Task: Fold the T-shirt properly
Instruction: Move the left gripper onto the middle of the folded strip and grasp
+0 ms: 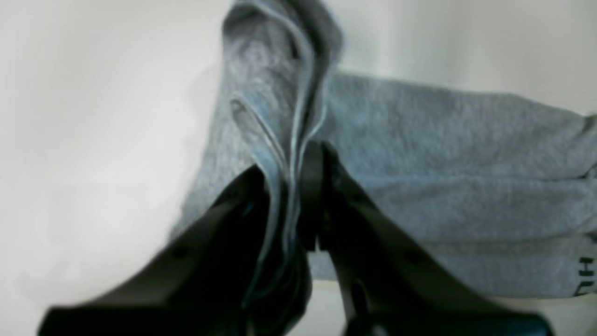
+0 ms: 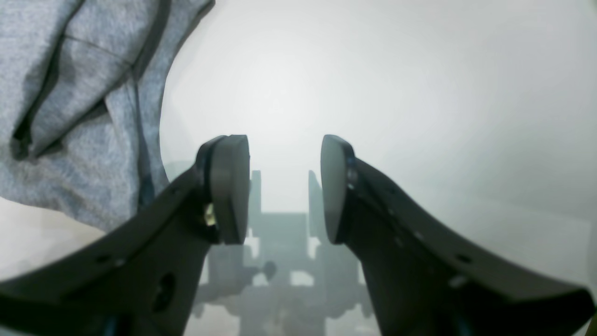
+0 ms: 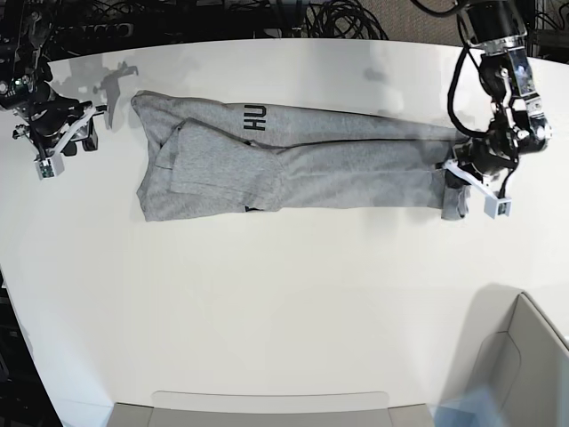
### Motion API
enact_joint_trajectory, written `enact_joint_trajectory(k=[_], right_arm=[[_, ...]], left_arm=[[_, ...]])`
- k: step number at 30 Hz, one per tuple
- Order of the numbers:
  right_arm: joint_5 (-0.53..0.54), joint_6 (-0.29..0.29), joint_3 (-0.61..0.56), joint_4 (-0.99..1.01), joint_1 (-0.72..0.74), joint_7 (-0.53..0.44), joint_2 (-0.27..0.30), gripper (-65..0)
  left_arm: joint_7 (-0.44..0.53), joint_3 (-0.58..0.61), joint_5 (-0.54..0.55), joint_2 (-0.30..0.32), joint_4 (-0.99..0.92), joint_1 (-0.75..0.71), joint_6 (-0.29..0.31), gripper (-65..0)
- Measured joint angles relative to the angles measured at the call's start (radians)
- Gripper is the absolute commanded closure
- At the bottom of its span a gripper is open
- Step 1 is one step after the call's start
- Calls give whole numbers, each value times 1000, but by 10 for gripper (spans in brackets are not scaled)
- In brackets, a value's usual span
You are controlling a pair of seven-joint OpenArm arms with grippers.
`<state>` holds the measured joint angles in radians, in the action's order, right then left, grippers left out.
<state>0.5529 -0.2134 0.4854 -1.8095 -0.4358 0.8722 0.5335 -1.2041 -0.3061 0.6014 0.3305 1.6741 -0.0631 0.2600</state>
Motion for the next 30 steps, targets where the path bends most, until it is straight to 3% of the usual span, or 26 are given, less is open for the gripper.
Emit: enact_joint_trajectory(k=[4,10,13,16,30], right_arm=[[0,0,-1,0,1,0,1,-256],[0,0,-1,0,1,0,0,-256],[0,0,-1,0,3,0,0,-256],[0,0,-1,0,13,0,1,-256],[0,0,-1,0,12,1,1,-256]], left_arm=[[-3,2,2,-81,35,-5,2,0],[34,104,1,-130,50,-1,-6,0],[42,134,2,-159,50,-1,-98,0],[51,157,0,-164,50,0,-137,0],[76,169,0,-192,47,2,-138,0]])
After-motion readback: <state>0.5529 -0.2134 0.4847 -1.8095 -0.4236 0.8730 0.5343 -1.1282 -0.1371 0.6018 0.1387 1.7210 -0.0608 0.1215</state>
